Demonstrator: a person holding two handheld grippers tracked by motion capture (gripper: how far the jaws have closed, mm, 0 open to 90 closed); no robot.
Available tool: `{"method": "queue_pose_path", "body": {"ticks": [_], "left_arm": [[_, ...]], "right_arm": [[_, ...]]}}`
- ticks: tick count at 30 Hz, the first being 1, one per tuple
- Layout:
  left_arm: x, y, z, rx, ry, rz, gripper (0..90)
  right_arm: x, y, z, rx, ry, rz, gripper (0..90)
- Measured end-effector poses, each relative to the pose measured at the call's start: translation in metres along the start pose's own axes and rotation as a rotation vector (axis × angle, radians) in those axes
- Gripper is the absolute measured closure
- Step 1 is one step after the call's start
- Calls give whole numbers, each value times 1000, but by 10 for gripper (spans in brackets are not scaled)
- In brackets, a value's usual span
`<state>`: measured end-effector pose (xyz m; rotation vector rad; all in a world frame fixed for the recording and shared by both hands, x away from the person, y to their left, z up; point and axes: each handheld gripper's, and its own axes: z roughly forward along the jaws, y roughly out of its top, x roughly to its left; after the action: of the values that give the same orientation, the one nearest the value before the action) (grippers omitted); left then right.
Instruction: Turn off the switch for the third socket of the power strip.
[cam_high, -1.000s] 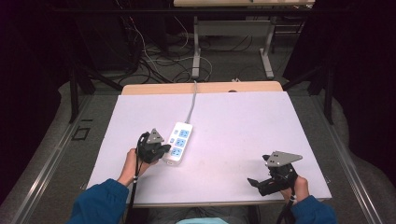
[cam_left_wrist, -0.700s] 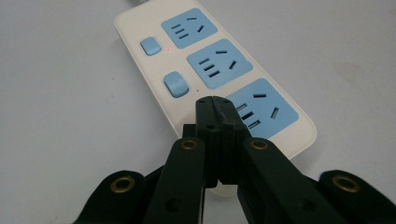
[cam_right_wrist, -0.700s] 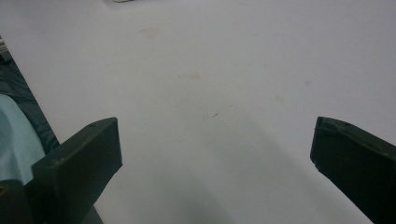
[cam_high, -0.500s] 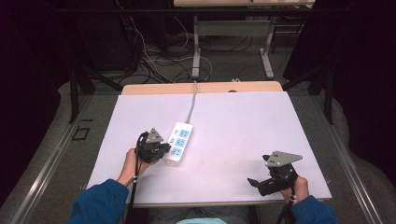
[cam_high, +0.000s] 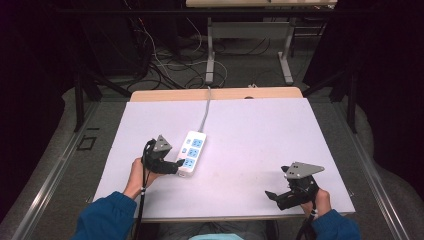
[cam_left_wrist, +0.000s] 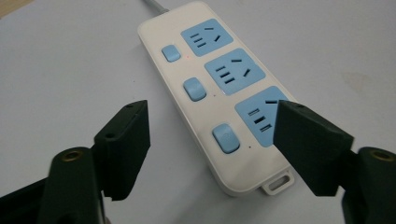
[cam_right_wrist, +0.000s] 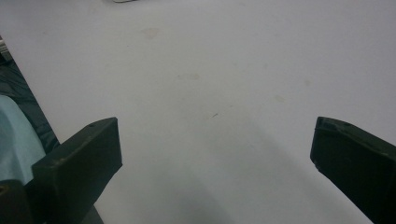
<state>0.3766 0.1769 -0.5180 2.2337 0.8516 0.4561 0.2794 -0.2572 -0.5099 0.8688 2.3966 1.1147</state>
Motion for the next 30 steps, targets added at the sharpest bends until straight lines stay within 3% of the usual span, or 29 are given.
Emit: {"method": "queue_pose_path", "body": {"ticks": [15,30], "left_arm": [[9,-8,-22,-29,70,-47,27],[6,-19,-41,-32,78,-43,2]], "right_arm": [[0,0,0,7,1,0,17],[0,0,-1,7,2,-4,18]]}}
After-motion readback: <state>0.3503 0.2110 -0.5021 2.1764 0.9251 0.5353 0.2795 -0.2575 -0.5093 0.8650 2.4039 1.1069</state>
